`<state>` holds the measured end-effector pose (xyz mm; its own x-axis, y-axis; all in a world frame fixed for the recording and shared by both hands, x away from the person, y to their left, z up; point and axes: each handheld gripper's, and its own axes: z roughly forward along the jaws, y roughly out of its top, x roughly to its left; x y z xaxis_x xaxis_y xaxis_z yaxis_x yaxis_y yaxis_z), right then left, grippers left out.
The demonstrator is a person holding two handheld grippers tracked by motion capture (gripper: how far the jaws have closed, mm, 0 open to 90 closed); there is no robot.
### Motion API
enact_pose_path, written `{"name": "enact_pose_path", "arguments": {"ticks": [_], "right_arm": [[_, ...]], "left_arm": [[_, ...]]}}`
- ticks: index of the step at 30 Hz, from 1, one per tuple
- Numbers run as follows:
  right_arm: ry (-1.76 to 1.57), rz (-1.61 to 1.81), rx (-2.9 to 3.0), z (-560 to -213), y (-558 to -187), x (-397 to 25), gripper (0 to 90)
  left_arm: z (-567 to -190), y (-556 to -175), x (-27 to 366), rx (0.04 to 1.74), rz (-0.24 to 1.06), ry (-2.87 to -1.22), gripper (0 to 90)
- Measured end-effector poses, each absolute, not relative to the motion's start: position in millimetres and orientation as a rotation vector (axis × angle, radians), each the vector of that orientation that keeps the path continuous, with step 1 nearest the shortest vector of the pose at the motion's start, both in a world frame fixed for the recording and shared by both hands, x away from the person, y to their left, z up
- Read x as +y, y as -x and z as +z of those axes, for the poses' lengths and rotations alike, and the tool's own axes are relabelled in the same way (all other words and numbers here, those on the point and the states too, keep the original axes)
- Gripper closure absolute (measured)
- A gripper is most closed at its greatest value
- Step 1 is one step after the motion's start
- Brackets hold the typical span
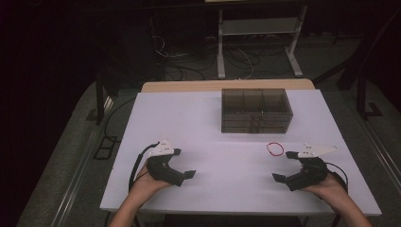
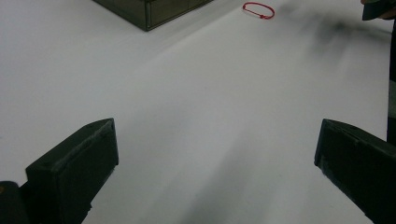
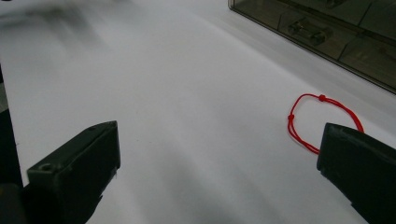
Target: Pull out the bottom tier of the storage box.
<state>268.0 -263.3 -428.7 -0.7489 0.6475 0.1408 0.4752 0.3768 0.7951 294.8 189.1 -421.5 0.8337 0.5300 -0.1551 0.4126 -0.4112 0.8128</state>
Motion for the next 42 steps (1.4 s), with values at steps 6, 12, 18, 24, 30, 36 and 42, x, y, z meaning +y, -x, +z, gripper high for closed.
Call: {"name": "enact_pose_path", "arguments": {"ticks": [6, 12, 18, 24, 30, 36, 42], "right_arm": [[-0.994, 1.330, 2.440, -428.1, -268.3, -264.1, 0.0], [-1.002, 1.325, 2.435, -427.9, -268.8, -264.8, 0.0], [-1.010, 1.323, 2.424, -426.3, -272.6, -262.6, 0.0], [-1.023, 1.326, 2.413, -425.6, -274.8, -263.9, 0.0], [-1.036, 1.334, 2.400, -425.7, -276.1, -265.6, 0.0], [-1.024, 1.325, 2.403, -426.6, -280.1, -264.5, 0.0], [-1.027, 1.323, 2.395, -425.6, -283.0, -264.5, 0.0]], "left_arm": [[-421.4, -292.3, 190.5, 0.707, 0.158, -2.058, 0.0], [-421.4, -293.9, 191.9, 0.707, 0.160, -2.054, 0.0], [-421.8, -293.4, 194.2, 0.709, 0.160, -2.047, 0.0], [-422.8, -296.9, 195.4, 0.709, 0.152, -2.041, 0.0], [-423.4, -296.6, 195.6, 0.714, 0.149, -2.040, 0.0], [-422.9, -294.9, 193.2, 0.714, 0.151, -2.044, 0.0], [-423.6, -294.4, 191.1, 0.714, 0.151, -2.049, 0.0]]}}
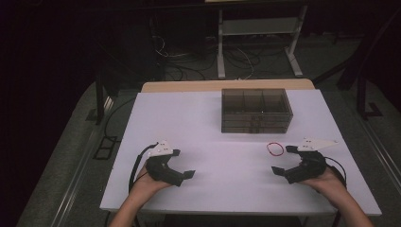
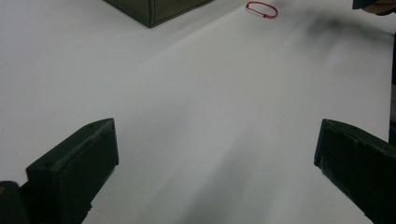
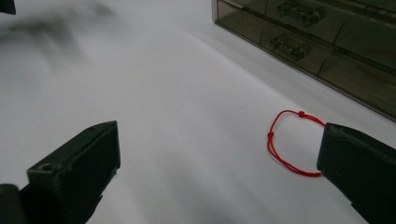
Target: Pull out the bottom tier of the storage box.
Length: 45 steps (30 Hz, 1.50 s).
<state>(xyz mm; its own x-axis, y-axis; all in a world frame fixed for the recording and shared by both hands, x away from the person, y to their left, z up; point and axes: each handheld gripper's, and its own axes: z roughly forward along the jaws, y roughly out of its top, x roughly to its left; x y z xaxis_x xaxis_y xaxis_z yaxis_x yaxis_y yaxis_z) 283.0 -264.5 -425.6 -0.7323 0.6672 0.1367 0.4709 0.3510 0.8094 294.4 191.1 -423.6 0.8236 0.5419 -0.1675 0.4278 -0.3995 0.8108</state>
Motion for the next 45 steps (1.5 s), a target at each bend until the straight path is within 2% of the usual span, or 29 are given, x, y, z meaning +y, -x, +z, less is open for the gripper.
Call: {"name": "enact_pose_path", "arguments": {"ticks": [45], "right_arm": [[-1.063, 1.330, 2.358, -417.2, -307.8, -271.3, 0.0]], "left_arm": [[-426.0, -293.2, 190.9, 0.720, 0.147, -2.044, 0.0]]}}
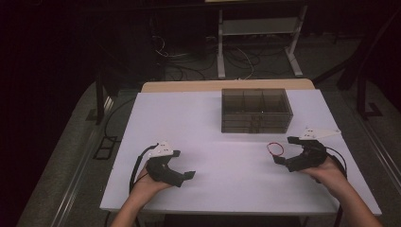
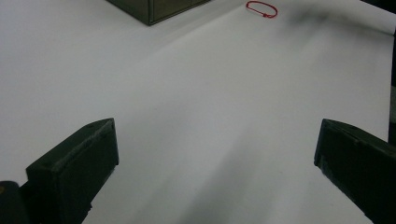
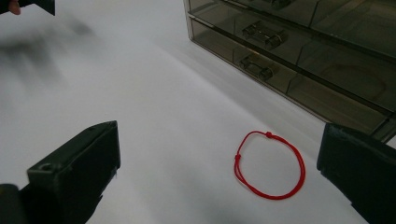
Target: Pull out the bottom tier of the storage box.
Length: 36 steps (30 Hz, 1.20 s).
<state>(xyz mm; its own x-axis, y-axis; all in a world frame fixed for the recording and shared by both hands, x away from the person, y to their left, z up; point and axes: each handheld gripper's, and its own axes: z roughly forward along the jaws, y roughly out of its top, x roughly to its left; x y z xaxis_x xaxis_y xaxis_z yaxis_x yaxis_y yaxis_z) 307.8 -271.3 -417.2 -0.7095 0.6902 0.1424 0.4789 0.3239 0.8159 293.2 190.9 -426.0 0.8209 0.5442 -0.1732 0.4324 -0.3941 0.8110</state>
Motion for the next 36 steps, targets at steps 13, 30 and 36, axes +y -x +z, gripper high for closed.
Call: {"name": "enact_pose_path", "arguments": {"ticks": [13, 30, 36], "right_arm": [[-1.083, 1.300, 2.383, -416.8, -323.5, -268.1, 0.0], [-1.107, 1.272, 2.395, -420.8, -338.8, -263.8, 2.8], [-1.103, 1.274, 2.385, -418.6, -344.2, -260.7, 6.2]], "left_arm": [[-426.2, -292.9, 190.3, 0.717, 0.146, -2.048, 0.0], [-426.6, -293.3, 190.2, 0.725, 0.146, -2.040, 0.0], [-426.6, -293.2, 189.7, 0.728, 0.150, -2.041, 0.0]]}}
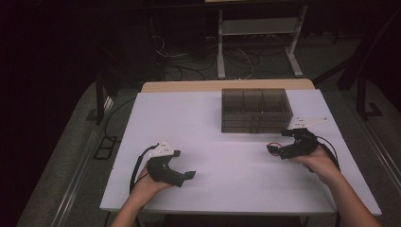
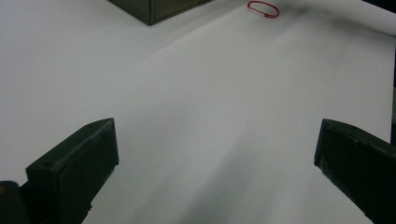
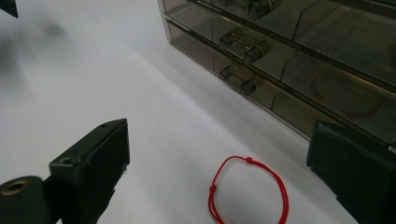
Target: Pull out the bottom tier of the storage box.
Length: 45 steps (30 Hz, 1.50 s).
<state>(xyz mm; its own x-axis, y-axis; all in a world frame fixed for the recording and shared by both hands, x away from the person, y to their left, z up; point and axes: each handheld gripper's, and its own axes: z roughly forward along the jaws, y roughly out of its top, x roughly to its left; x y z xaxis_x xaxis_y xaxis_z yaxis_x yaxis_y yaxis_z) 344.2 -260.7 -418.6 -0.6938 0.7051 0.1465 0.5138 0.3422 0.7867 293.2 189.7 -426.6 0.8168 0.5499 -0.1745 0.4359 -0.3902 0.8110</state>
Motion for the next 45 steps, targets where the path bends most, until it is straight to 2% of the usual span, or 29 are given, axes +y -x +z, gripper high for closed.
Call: {"name": "enact_pose_path", "arguments": {"ticks": [4, 8, 15, 24, 29, 45], "right_arm": [[-1.111, 1.284, 2.375, -419.1, -344.8, -259.6, 8.1], [-1.117, 1.276, 2.393, -421.1, -345.7, -258.8, 14.4], [-1.112, 1.244, 2.420, -424.3, -345.7, -255.2, 15.3], [-1.074, 1.214, 2.457, -428.4, -346.4, -250.4, 22.8], [-1.070, 1.209, 2.477, -430.0, -346.8, -249.2, 23.9], [-1.098, 1.176, 2.468, -435.4, -347.6, -252.1, 46.1]], "left_arm": [[-427.0, -293.7, 190.9, 0.737, 0.149, -2.038, 0.0], [-426.3, -292.9, 191.0, 0.734, 0.151, -2.041, 0.0], [-426.0, -293.1, 192.5, 0.737, 0.154, -2.037, 0.0], [-425.9, -291.8, 192.2, 0.736, 0.156, -2.043, 0.0], [-426.8, -292.1, 192.1, 0.742, 0.157, -2.041, 0.0], [-427.4, -291.6, 191.6, 0.738, 0.155, -2.048, 0.0]]}}
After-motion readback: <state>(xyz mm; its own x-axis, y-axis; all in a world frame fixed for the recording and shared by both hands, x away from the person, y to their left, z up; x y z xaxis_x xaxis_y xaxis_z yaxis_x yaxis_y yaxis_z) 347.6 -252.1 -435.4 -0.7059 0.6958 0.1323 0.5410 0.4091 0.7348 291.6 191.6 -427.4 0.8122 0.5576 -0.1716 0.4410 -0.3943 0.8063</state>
